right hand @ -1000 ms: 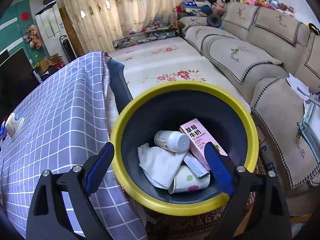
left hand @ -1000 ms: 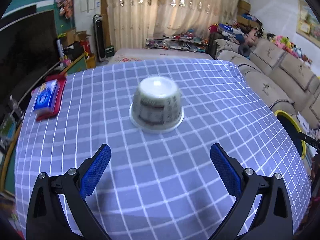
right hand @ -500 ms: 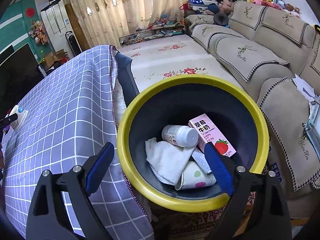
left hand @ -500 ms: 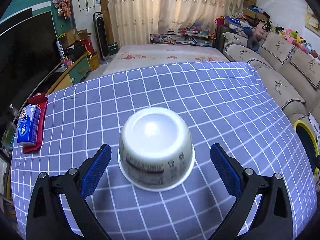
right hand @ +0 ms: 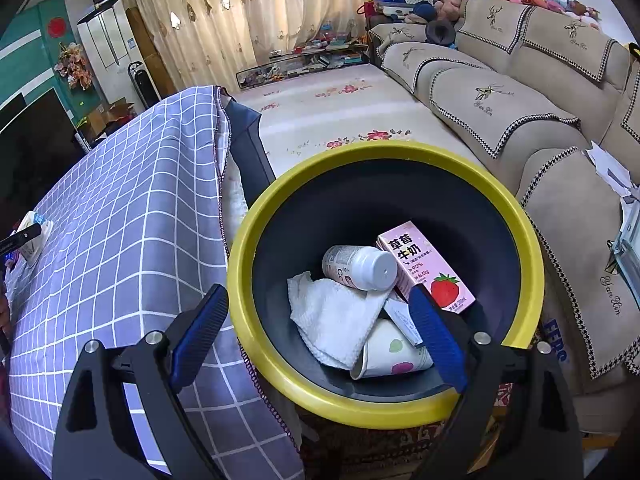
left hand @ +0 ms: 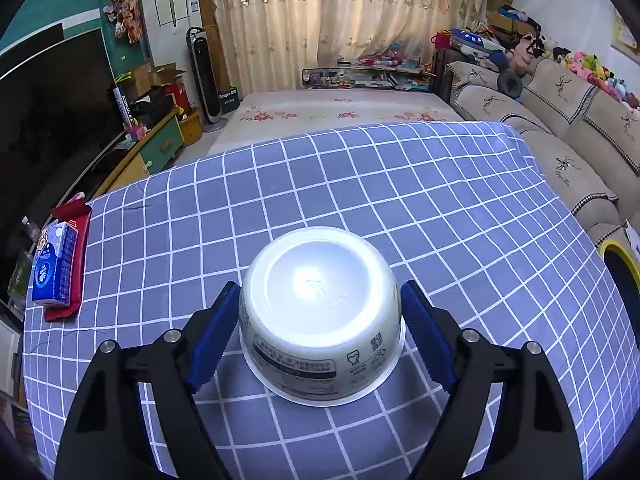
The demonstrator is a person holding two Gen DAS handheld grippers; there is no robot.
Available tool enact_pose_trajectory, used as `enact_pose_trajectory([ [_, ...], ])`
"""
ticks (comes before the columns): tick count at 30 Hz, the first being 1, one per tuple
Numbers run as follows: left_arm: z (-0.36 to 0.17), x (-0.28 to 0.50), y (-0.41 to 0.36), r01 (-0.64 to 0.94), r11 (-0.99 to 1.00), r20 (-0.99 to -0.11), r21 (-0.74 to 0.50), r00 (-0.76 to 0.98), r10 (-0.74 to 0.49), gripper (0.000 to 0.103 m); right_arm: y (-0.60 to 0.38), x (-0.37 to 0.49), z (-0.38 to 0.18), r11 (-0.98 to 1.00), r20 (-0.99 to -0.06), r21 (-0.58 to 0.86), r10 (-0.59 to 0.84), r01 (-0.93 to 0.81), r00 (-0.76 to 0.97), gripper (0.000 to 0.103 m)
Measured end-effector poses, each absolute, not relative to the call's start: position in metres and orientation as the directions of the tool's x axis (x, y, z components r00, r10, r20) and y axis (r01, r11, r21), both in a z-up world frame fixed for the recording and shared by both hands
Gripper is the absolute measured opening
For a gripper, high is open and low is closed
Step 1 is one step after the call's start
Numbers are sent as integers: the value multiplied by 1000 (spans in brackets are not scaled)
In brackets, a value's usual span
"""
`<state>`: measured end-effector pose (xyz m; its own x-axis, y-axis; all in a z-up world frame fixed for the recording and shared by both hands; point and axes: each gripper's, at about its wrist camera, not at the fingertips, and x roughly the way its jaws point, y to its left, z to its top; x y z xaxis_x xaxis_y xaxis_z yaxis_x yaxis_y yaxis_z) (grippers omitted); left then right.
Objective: Collect trash
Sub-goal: 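Carry the white bowl to the bin and release it with the left gripper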
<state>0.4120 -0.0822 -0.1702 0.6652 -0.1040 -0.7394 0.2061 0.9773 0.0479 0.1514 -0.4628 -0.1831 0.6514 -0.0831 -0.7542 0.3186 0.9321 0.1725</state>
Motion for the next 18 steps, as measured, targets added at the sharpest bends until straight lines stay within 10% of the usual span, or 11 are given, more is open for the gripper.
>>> enact_pose_trajectory([
  [18,-93,321,-158,420,907,-672,29,680,-293,80,-472,125,-155,929,-699,200,-88,311,710,87],
])
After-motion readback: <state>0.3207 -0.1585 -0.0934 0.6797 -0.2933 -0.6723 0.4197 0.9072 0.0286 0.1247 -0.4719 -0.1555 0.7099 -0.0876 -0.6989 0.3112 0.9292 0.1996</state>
